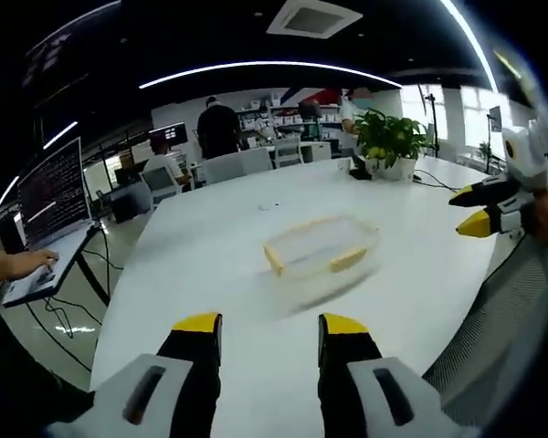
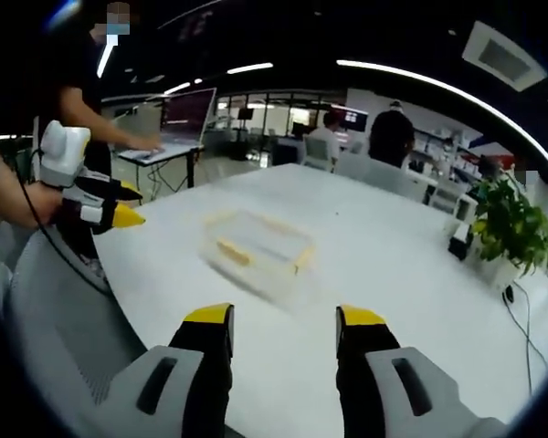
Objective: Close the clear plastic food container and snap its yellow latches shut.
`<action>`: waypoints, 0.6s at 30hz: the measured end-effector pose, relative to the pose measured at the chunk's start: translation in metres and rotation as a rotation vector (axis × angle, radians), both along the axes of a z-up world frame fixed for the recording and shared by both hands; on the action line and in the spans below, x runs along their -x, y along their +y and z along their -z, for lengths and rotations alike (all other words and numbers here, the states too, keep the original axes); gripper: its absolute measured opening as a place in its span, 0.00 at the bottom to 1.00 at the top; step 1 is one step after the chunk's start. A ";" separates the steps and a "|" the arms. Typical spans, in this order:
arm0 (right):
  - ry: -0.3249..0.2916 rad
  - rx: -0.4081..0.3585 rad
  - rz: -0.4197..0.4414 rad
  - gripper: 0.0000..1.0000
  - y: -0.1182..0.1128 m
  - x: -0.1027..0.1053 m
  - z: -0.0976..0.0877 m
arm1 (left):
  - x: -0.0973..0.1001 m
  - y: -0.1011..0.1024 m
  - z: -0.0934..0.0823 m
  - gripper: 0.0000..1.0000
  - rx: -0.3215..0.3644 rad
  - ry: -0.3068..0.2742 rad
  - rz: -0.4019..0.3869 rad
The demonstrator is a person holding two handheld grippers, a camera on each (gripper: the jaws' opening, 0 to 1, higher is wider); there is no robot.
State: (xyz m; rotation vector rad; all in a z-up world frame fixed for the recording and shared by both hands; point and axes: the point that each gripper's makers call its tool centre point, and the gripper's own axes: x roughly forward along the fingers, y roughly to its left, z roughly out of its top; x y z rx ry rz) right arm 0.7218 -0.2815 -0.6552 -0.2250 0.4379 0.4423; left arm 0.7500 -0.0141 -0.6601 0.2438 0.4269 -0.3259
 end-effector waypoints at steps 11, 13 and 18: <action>-0.015 0.019 -0.027 0.41 0.005 0.001 -0.001 | 0.000 0.000 -0.003 0.36 -0.053 -0.033 0.009; -0.027 0.026 -0.030 0.40 0.006 0.002 -0.003 | 0.000 0.001 -0.005 0.36 -0.060 -0.045 0.000; -0.030 0.038 -0.044 0.40 0.010 0.004 -0.002 | 0.000 0.002 -0.006 0.35 -0.079 -0.059 -0.003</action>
